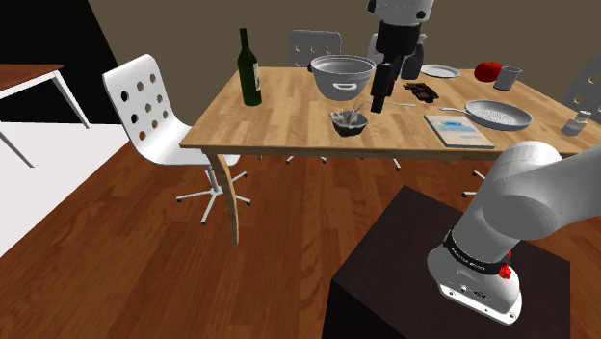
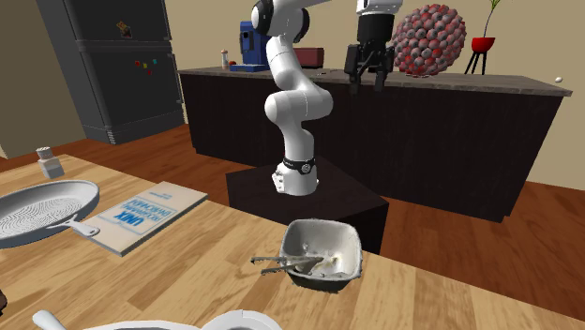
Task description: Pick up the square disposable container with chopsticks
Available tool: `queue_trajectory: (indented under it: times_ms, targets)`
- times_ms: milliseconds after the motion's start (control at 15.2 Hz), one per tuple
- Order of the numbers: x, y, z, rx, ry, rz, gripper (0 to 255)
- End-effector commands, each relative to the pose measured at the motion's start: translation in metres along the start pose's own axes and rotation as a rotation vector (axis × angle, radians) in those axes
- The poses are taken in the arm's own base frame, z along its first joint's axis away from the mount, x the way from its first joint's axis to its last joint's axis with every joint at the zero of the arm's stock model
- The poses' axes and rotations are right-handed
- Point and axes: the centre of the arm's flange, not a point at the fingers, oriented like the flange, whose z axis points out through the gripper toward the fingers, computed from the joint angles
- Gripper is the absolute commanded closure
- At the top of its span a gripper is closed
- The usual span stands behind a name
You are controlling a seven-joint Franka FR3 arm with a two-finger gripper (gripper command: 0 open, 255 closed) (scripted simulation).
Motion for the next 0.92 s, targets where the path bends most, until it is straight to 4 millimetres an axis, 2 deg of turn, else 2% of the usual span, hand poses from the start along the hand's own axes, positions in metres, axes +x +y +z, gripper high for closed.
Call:
queue_trajectory:
  times_ms: [0, 396, 858]
  targets:
    - [0.000, 0.000, 0.000, 0.000, 0.000, 0.000, 0]
    - [0.019, 0.058, 0.046, -0.023, 0.007, -0.150, 0]
    - [0.051, 0.123, 0.097, -0.050, 0.015, -0.326, 0]
